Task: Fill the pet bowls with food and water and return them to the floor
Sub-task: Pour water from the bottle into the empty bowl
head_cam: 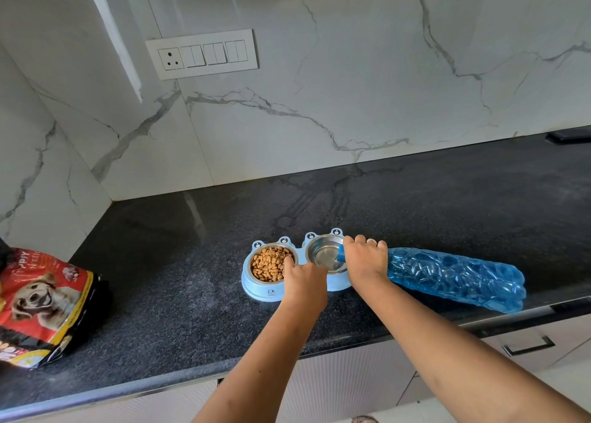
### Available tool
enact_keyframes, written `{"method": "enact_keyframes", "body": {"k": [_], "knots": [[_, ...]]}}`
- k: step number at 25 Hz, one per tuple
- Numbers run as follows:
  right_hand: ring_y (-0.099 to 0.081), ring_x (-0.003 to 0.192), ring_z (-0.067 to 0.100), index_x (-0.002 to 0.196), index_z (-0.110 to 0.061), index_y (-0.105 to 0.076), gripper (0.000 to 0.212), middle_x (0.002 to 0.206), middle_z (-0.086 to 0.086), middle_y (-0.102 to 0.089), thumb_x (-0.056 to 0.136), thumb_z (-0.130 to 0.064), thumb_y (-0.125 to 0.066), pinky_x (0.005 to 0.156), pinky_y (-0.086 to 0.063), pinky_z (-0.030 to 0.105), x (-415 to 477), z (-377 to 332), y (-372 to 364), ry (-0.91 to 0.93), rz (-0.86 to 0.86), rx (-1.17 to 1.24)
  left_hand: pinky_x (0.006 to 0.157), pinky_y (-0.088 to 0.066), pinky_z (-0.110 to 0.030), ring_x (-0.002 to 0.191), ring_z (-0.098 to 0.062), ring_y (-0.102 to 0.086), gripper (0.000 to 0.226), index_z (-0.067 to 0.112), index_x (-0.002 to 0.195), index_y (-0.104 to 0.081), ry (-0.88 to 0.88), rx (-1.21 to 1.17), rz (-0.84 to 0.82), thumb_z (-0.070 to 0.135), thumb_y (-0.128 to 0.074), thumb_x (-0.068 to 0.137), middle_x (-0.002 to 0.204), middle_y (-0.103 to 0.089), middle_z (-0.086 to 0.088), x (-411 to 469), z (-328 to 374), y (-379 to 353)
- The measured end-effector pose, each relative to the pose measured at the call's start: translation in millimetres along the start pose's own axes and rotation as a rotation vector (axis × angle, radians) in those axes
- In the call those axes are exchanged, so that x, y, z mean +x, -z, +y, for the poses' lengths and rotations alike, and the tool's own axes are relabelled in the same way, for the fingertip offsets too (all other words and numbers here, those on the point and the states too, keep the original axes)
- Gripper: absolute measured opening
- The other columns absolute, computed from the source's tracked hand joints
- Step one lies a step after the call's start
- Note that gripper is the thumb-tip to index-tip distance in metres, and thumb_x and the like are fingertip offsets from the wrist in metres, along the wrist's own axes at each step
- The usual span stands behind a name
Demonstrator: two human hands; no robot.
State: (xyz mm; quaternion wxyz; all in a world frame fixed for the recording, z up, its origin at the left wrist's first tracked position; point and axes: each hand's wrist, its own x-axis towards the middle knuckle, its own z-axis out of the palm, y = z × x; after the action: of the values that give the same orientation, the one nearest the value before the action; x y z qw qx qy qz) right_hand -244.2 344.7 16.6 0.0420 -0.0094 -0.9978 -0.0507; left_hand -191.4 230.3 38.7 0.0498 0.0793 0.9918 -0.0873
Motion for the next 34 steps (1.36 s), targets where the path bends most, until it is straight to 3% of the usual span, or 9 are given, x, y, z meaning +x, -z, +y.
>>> {"method": "enact_keyframes", "body": {"k": [12,34], "knots": [[-0.058,0.113,0.025,0.126,-0.018,-0.052,0.037,0.120,0.006,-0.060,0.091,-0.019,-0.062,0.095,-0.041,0.039,0,-1,1,-0.011,-0.006,-0.003,0.102,-0.028,-0.040,0.098,-0.020,-0.064,0.027,0.022,0.116,-0.055,-0.023,0.025,0.008,0.025,-0.059,0.089,0.103,-0.066,0.002,2,-1,-2],[-0.058,0.114,0.025,0.127,-0.018,-0.051,0.039,0.121,0.007,-0.059,0.090,-0.020,-0.063,0.095,-0.040,0.039,-1,-3,3,-0.011,-0.020,-0.013,0.102,-0.032,-0.039,0.098,-0.019,-0.064,0.027,0.020,0.115,-0.059,-0.047,0.038,-0.016,0.021,-0.060,0.088,0.103,-0.068,0.002,13,-4,-2]]}}
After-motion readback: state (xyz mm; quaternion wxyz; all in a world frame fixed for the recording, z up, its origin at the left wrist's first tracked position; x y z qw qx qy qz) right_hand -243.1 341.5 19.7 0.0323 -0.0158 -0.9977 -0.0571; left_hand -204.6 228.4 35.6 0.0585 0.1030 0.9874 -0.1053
